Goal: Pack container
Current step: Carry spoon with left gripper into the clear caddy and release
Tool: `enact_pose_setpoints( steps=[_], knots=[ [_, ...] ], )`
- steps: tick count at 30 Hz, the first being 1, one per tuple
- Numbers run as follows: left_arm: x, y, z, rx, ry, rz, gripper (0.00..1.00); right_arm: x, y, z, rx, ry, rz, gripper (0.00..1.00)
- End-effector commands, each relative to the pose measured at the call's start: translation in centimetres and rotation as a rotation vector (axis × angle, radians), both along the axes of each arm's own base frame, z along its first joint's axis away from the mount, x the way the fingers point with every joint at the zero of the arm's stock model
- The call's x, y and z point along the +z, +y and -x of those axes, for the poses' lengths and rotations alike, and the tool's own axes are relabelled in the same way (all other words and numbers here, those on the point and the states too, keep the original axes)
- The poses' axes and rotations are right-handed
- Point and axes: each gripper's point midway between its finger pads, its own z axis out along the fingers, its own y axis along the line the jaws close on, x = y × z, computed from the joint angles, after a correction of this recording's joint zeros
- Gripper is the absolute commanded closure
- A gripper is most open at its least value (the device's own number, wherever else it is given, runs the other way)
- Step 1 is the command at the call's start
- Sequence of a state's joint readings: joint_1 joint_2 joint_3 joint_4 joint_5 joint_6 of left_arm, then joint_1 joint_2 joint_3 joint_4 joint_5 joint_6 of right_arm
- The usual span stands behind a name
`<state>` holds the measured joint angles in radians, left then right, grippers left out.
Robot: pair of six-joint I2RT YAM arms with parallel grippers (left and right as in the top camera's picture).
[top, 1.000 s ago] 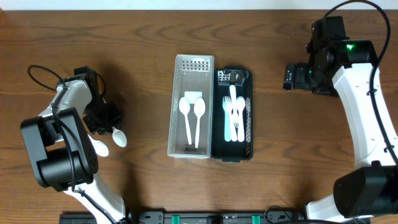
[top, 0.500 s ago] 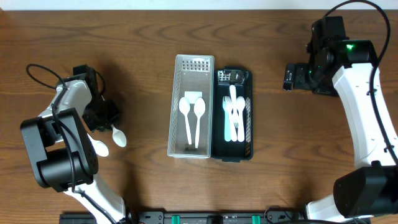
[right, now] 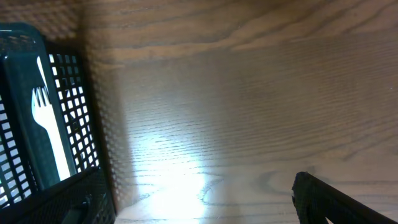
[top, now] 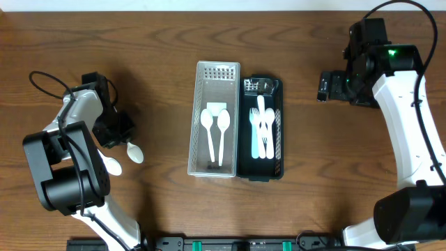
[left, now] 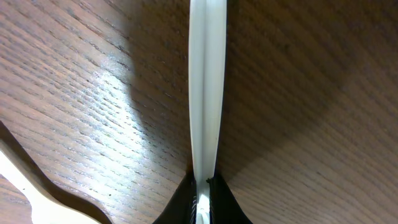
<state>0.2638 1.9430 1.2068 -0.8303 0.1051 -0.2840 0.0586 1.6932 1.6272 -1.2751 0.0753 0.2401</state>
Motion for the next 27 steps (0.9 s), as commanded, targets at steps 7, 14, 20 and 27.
enact_pose_setpoints(
  steps=[7,14,20,27],
  knots=[
    [7.8,-2.2,-2.6,-0.134,-0.129,-0.072,0.94,-0.1,0.1,0.1,0.015,0.004,-0.001,0.01],
    [17.7,-11.2,-3.1,-0.38,-0.395,-0.078,0.94,-0.1,0.1,0.1,0.015,0.003,-0.001,0.01],
    [18.9,-18.5,-1.4,-0.507,-0.444,-0.022,0.94,-0.1,0.1,0.1,0.015,0.004,-0.002,0.01],
    [15.3,-23.5,-1.8,-0.617,-0.39,0.001,0.94,-0.1,0.1,0.1,0.015,0.004,-0.002,0.01]
  ],
)
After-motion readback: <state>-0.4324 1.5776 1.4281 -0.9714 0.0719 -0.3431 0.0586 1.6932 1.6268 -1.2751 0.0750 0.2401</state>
